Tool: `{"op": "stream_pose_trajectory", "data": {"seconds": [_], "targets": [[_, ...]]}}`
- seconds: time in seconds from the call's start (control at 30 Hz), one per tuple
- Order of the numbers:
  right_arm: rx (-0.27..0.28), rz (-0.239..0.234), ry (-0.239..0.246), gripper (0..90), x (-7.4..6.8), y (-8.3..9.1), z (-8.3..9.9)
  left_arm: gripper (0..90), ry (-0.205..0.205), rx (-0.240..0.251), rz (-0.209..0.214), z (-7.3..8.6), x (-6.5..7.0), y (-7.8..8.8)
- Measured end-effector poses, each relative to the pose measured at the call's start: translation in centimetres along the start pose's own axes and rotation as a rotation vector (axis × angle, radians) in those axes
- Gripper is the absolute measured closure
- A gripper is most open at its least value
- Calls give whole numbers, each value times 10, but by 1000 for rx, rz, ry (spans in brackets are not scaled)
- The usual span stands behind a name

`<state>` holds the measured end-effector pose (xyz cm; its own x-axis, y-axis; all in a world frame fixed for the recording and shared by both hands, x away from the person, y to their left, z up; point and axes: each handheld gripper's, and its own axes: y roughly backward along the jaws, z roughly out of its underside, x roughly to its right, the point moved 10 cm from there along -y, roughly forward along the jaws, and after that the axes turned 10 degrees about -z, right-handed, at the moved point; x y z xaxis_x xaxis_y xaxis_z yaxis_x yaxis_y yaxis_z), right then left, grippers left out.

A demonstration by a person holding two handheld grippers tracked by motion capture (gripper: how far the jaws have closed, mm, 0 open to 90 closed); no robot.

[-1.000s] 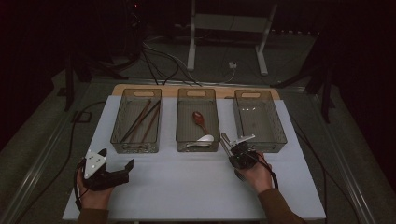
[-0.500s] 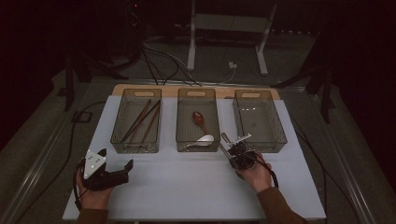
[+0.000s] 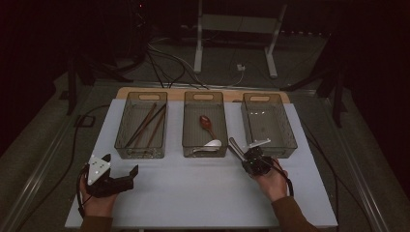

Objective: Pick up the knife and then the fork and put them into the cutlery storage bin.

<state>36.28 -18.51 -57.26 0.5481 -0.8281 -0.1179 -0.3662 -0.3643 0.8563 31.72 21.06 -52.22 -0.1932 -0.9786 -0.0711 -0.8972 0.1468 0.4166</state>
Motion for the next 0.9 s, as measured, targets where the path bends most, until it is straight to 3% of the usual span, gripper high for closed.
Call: {"op": "stream_pose_trajectory", "data": {"seconds": [0.9], "targets": [[118,-11,-18,858,4,34,-24,7,0,0,0,0,0,0]]}}
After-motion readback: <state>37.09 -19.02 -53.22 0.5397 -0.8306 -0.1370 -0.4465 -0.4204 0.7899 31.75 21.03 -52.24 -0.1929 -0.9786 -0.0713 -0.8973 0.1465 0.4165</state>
